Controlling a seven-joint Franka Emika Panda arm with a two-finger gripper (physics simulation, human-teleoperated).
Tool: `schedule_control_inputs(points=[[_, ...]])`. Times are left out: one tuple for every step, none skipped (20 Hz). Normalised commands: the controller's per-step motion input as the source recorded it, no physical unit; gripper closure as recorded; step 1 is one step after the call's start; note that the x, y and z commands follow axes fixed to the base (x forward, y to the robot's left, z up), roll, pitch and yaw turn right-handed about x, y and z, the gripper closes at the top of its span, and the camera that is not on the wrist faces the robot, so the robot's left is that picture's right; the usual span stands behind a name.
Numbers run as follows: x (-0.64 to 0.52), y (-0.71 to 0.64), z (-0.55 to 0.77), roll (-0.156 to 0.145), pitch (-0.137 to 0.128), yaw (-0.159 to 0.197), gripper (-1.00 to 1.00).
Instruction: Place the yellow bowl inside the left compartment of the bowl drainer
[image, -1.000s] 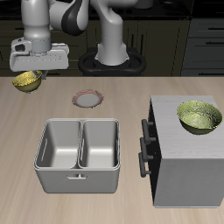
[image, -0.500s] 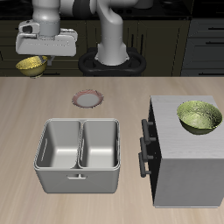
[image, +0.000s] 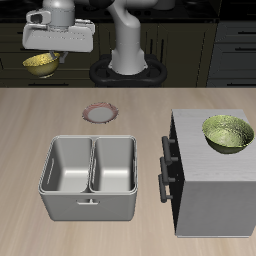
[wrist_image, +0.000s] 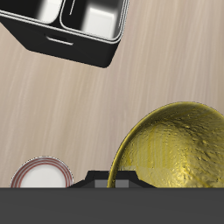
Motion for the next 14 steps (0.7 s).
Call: schedule_control_inputs(points=[[0.21,0.15,0.19,-0.01,0.005,0.038,1.0],[0.2,0.14,0.17,0.0,0.011,-0.047,1.0],[0.23,0.14,0.16,0.016,0.019,-0.019,1.0],[0.22,0.13,0.24,-0.04,-0.005,0.05,1.0],[0.19,0.15,0.27,0.007,0.021,-0.105,1.0],[0.07,0.21,0.34,-0.007,-0.003,-0.047,1.0],[0.0,0.32,0.42,0.012,-0.07,0.03,1.0],[0.1,0.22,0.4,0.064,-0.022,0.031,1.0],[-0.03,0.19,0.45,-0.042,-0.054,0.014,1.0],[0.13,0.17,0.39,0.014,-0.043,0.009,1.0],[0.09,0.14,0.37,-0.029,-0.004,-0.033,1.0],[0.22,0.12,0.36,0.004,-0.041,-0.012,1.0],[0.26,0.18,0.29,0.012,0.011,0.008,1.0],[0.24,0.12,0.33,-0.064,0.008,-0.014,1.0]])
